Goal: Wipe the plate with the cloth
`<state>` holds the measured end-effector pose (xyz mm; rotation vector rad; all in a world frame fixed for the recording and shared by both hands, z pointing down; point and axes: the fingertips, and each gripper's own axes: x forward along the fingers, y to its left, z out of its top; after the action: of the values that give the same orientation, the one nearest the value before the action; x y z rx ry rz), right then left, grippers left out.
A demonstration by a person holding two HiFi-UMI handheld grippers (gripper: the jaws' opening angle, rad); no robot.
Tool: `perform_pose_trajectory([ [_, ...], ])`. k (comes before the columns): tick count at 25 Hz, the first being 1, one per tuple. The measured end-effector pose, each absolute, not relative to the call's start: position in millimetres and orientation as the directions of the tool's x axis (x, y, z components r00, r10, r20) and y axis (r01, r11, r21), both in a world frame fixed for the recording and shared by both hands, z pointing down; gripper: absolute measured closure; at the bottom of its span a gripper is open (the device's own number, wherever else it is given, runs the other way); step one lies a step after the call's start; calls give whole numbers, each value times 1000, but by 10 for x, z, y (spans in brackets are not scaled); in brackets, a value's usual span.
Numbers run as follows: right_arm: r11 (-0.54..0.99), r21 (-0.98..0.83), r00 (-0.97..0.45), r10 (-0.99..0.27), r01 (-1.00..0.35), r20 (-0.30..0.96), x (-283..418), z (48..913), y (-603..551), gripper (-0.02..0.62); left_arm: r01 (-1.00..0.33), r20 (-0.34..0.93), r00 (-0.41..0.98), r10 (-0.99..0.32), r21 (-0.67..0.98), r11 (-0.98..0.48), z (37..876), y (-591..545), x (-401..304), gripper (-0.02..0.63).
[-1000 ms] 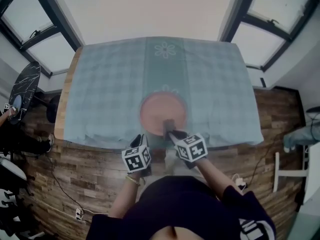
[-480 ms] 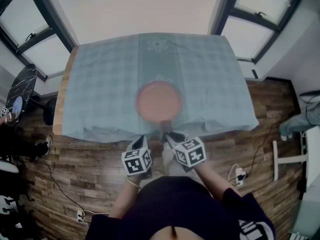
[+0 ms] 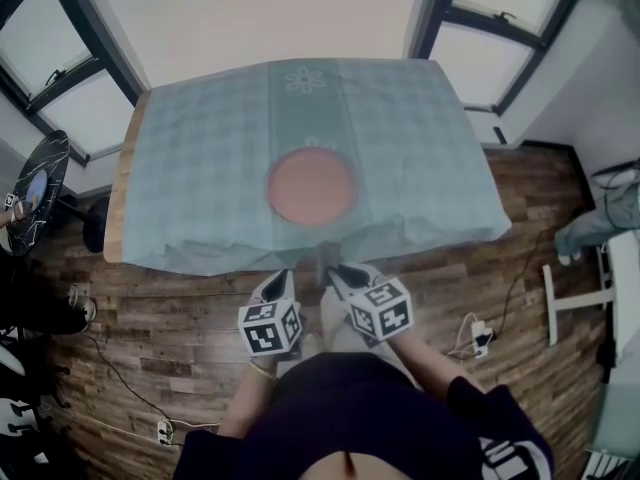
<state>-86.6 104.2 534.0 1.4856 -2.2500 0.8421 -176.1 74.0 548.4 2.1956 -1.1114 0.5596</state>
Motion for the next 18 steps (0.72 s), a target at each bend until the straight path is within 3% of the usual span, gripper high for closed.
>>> perform_pose_trajectory([
  [18, 326, -318, -453, -712, -890, 537, -1216, 5321, 1258, 563, -823, 585, 564, -582, 350, -447, 5406, 979, -2001, 592],
])
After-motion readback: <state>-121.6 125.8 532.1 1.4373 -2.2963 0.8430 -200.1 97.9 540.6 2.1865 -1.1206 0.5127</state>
